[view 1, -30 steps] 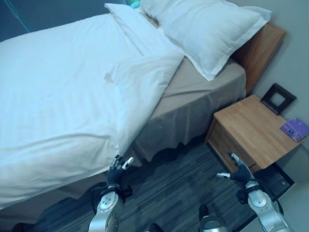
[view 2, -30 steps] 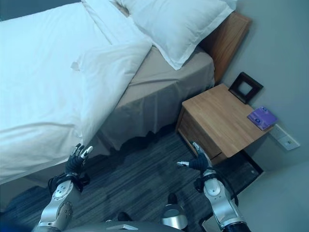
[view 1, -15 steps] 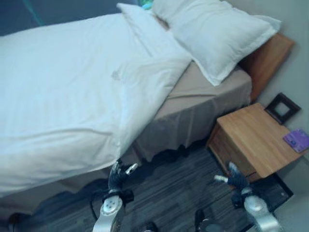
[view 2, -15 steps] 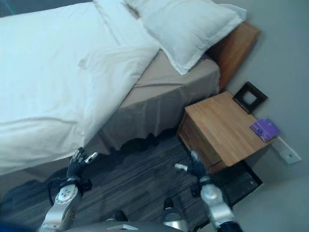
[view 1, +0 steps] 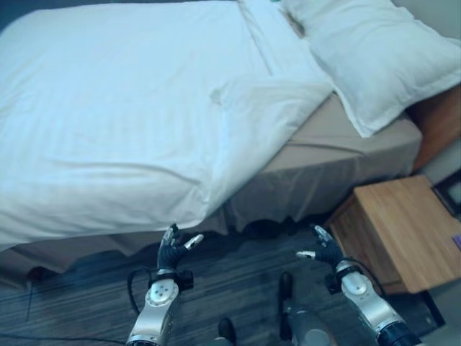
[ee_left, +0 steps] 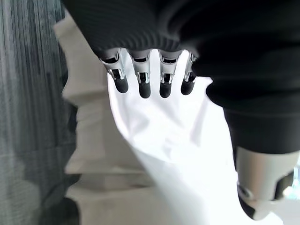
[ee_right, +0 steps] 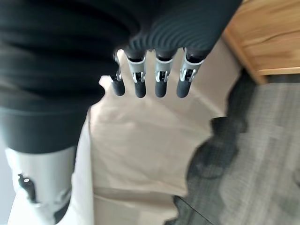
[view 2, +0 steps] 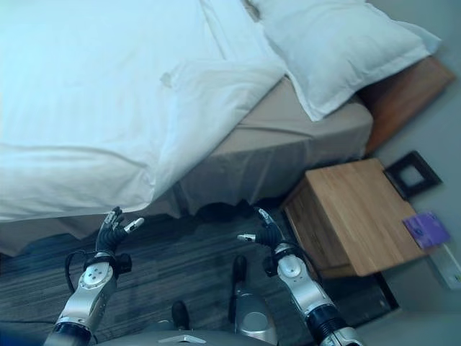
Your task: Making the bed.
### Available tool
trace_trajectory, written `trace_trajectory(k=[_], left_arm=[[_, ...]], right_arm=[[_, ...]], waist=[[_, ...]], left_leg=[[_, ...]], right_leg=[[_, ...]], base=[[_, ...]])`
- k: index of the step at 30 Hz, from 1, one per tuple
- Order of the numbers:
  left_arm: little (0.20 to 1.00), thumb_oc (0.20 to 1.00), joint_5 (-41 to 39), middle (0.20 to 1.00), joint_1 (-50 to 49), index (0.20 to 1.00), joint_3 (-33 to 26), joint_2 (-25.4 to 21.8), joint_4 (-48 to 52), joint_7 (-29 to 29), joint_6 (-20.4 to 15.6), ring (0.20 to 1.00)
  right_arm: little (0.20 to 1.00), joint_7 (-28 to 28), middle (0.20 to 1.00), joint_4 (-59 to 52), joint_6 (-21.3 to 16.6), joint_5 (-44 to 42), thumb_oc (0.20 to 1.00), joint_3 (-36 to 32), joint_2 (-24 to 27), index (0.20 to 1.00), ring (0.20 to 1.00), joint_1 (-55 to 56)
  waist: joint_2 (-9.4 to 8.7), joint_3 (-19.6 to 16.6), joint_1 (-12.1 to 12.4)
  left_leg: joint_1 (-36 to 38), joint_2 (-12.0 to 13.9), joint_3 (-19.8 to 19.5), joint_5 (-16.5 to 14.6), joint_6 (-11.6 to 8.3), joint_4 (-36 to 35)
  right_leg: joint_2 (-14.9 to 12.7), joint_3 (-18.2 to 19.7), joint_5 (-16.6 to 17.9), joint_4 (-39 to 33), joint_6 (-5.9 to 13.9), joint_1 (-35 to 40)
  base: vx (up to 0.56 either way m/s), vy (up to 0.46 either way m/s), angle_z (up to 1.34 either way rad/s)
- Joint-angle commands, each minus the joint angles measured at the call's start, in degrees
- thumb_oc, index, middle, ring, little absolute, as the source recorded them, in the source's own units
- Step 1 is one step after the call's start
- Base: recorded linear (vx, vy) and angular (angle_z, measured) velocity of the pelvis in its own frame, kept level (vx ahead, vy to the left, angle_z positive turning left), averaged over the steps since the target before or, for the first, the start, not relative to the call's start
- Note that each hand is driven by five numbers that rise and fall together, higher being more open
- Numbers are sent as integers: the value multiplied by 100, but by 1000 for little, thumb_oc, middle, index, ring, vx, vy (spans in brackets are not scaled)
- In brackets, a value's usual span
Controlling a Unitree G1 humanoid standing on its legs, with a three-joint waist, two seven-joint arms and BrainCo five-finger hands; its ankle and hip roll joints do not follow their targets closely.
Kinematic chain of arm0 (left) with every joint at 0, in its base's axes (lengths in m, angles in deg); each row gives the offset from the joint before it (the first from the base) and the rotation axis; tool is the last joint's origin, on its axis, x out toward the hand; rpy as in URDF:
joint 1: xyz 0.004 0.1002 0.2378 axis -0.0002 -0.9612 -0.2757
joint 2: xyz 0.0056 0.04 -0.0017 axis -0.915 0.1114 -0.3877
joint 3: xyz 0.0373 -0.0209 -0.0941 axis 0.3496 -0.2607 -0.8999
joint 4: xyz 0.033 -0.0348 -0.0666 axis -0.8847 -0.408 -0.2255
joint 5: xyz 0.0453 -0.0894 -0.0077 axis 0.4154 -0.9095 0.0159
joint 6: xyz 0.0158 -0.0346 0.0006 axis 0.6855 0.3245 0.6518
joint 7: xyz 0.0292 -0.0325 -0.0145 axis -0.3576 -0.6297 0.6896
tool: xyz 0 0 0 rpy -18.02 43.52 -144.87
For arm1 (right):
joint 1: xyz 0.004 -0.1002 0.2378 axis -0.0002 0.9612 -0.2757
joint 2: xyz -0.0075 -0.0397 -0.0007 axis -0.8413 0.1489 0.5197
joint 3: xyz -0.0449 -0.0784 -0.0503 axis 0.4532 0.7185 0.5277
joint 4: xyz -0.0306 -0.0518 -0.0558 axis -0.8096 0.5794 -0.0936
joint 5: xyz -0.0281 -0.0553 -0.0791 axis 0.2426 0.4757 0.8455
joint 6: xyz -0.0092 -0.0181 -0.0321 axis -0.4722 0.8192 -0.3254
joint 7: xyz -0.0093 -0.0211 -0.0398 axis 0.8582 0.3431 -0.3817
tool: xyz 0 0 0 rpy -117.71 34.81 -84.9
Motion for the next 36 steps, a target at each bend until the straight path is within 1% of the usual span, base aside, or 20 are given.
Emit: trace_trajectory(k=[1,2,3,5,8,9,12,13,15,17,18,19,20,21,22,23,25,26,29,36], left_arm=[[1000,1000,-181,1000,511,1000,-27,-30,437,66,-569,1000],[1000,1000,-193,1000,551,1000,-44,-91,546,101,-619,1000],[1000,1000,-44,1000,652,1000,-42,-157,612,225,-621,1000],[1000,1000,190,1000,708,1000,-154,-228,765,397,-665,1000],[1000,1000,335,1000,763,1000,-416,-287,1102,488,-758,1000],[1000,1000,387,1000,761,1000,-459,-288,1256,466,-761,1000],[1000,1000,364,1000,703,1000,-597,-221,1649,484,-798,1000],[1000,1000,271,1000,731,1000,-611,-206,1691,495,-826,1000],[1000,1000,120,1000,822,1000,-610,-194,1816,488,-853,1000],[1000,1000,115,1000,930,1000,-576,-261,1924,528,-784,1000],[1000,1000,114,1000,953,1000,-578,-261,1922,533,-776,1000],[1000,1000,65,1000,1225,1000,-465,-404,1949,568,-765,1000],[1000,1000,62,1000,1305,1000,-447,-456,1988,579,-769,1000],[1000,1000,41,1000,1323,1000,-497,-469,1981,594,-762,1000],[1000,1000,-16,1000,1461,1000,-513,-487,1951,597,-756,1000],[1000,1000,-21,1000,1478,1000,-514,-493,1942,595,-757,1000],[1000,1000,-196,1000,1602,1000,-444,-450,1927,583,-779,1000],[1000,1000,-193,1000,1533,1000,-462,-434,1813,539,-790,1000],[1000,1000,-169,1000,1394,1000,-705,-471,1908,589,-786,1000],[1000,1000,-539,1000,1378,1000,-645,-190,1720,489,-743,1000]], right_arm=[[1000,-225,1000,-136,-242,140,1000,124,269,1000,1000,-596],[1000,-278,1000,-189,-221,157,1000,112,320,1000,1000,-666],[1000,-341,1000,-192,-184,230,1000,89,360,1000,1000,-757],[1000,-438,1000,-282,-139,584,1000,70,495,1000,1000,-876],[1000,-476,1000,-545,-124,1251,1000,80,811,1000,1000,-1030],[1000,-481,1000,-650,-138,1418,1000,68,843,1000,1000,-1059],[1000,-530,1000,-895,-94,1754,1000,20,1020,1000,1000,-1218],[1000,-565,1000,-972,-37,1851,1000,-13,1078,1000,1000,-1373],[1000,-545,1000,-1206,-16,1902,1000,25,1032,1000,1000,-1567],[1000,-551,1000,-1431,21,2013,1000,5,1053,1000,1000,-1745],[1000,-546,1000,-1440,33,2016,1000,-2,1056,1000,1000,-1758],[1000,-612,1000,-1542,108,2050,1000,-27,1081,1000,1000,-2045],[1000,-639,1000,-1614,145,2113,1000,-23,1087,1000,1000,-2155],[1000,-635,1000,-1663,164,2117,1000,-61,1078,1000,1000,-2246],[1000,-693,1000,-1708,194,2027,1000,-101,1043,1000,1000,-2429],[1000,-697,1000,-1698,195,2020,1000,-102,1041,1000,1000,-2446],[1000,-694,1000,-1760,216,1909,1000,-94,1044,1000,1000,-2461],[1000,-601,1000,-1755,297,1919,1000,164,896,1000,1000,-2614],[1000,-756,1000,-1878,180,1925,1000,183,888,1000,1000,-2702],[1000,-661,1000,-976,273,1916,1000,466,566,1000,1000,-3144]], waist=[[-170,246,75],[-283,346,195],[-327,420,274],[-354,405,316],[-311,251,347],[-260,170,288],[-203,17,145],[-233,-53,119],[-268,-180,93],[-274,-129,56],[-278,-128,57],[-235,34,-132],[-223,95,-191],[-206,106,-188],[-190,84,-193],[-181,87,-205],[-250,-6,-329],[-308,-59,-174],[-410,-192,-104],[-360,-288,96]], left_leg=[[-363,317,88,1010,-811,2787],[-672,410,126,1175,-856,3193],[-916,560,266,1043,-824,3295],[-1080,894,771,983,-746,2927],[-1000,657,1414,798,-551,1371],[-829,564,1665,768,-583,781],[-668,629,2469,1157,-542,162],[-604,614,2497,1157,-496,75],[-345,334,2270,940,-222,-336],[-83,200,2277,688,-28,-379],[-108,164,2280,656,13,-379],[49,182,2185,495,166,-379],[80,220,2095,437,168,-379],[122,208,2045,395,159,-379],[134,226,1932,390,71,-379],[127,244,1918,398,59,-379],[131,308,1688,384,-93,-379],[114,341,1597,463,-84,-379],[191,272,1669,446,-115,-379],[131,459,1530,549,-255,-379]], right_leg=[[-128,-132,71,-463,-241,772],[-156,-180,-61,-472,-358,919],[-162,-213,-140,-472,-374,1096],[-232,-272,-266,-472,-306,1295],[-185,-257,-427,-472,-147,1566],[-166,-250,-559,-472,-40,1674],[-82,-419,-716,-472,-39,1966],[-72,-437,-711,-449,-48,2028],[-211,-463,-587,190,139,1922],[-453,-551,108,1496,542,1366],[-507,-524,77,1626,589,1277],[-669,-226,427,2917,859,449],[-684,-62,356,2998,843,198],[-848,-46,293,2884,769,66],[-1026,24,106,2174,592,27],[-1005,-5,120,2109,578,63],[-805,464,-51,687,479,220],[-709,705,-38,102,415,436],[-797,558,317,-110,484,611],[-763,111,110,-472,421,1086]], base=[[162,-254,59],[216,-246,31],[218,-178,-19],[296,-50,-42],[414,81,-23],[368,131,-25],[361,101,5],[373,124,24],[322,176,-11],[160,165,-16],[112,143,6],[105,81,27],[185,36,42],[257,-104,88],[224,-102,99],[255,-169,94],[198,-183,62],[120,-156,105],[172,-129,69],[89,-70,11]])
